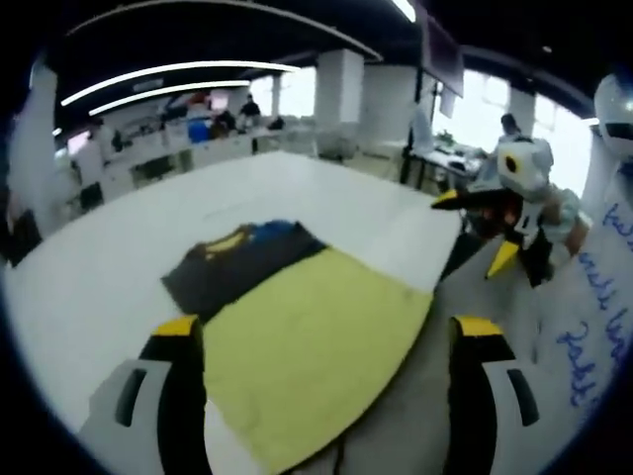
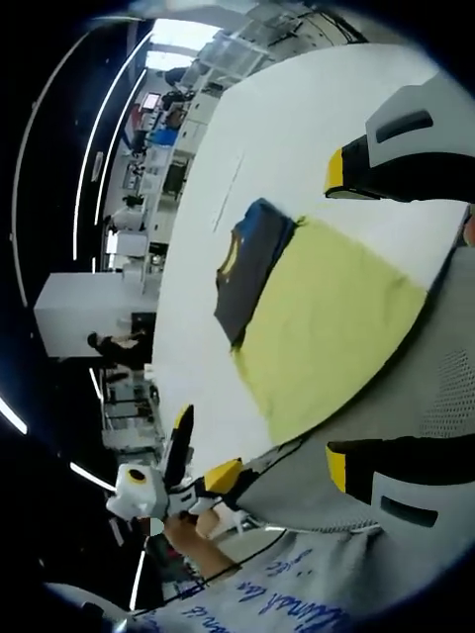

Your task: Fold the garment on the visible template until the final outline fits inside the template.

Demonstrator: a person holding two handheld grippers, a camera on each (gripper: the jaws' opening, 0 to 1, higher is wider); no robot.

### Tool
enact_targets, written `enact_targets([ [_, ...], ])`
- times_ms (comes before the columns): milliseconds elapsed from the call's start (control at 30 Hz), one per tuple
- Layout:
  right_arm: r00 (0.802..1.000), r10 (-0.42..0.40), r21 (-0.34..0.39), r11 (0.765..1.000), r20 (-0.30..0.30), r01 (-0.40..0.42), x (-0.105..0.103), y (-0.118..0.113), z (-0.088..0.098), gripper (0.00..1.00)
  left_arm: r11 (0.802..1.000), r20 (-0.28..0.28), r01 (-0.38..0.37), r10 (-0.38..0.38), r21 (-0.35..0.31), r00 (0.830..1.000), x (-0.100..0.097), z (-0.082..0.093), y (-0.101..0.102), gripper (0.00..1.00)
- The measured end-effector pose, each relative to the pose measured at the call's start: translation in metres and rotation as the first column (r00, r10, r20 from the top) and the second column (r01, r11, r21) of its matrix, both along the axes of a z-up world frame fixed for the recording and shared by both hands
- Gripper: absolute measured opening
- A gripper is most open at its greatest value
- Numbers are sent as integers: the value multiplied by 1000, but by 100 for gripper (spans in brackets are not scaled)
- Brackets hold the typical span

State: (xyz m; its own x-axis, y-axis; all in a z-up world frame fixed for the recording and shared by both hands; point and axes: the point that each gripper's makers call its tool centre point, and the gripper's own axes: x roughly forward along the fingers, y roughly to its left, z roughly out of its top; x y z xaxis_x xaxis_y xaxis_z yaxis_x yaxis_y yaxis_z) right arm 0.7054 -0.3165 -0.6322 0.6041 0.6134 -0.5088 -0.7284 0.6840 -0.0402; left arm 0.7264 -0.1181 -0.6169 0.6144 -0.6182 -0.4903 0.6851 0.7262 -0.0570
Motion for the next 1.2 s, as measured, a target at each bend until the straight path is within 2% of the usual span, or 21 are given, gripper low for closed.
enact_targets([
  [233,1000,-9,-7,1000,10,9,5,-2,1,100,1000,-13,-15,16,13,1000,-5,-8,7,99],
  [300,1000,-4,-16,1000,3,4,5,-1,-1,100,999,-33,-41,41,5,999,-6,-12,12,98],
  [333,1000,0,-24,1000,-2,0,4,-1,-3,100,998,-61,-58,59,6,996,-8,-17,16,97],
  [400,1000,0,-29,1000,-9,0,4,-1,-5,100,997,-66,-71,71,12,995,-9,-20,20,96],
  [700,1000,-1,-44,999,-29,0,8,0,-12,100,994,-95,-109,109,3,989,-20,-31,36,99],
  [1067,998,-21,-63,998,-60,17,11,-4,-23,100,995,-162,-94,95,16,982,-28,-49,38,100],
  [1200,997,-21,-92,996,-76,14,10,-5,-30,100,994,-178,-109,111,20,978,-26,-54,41,100],
])
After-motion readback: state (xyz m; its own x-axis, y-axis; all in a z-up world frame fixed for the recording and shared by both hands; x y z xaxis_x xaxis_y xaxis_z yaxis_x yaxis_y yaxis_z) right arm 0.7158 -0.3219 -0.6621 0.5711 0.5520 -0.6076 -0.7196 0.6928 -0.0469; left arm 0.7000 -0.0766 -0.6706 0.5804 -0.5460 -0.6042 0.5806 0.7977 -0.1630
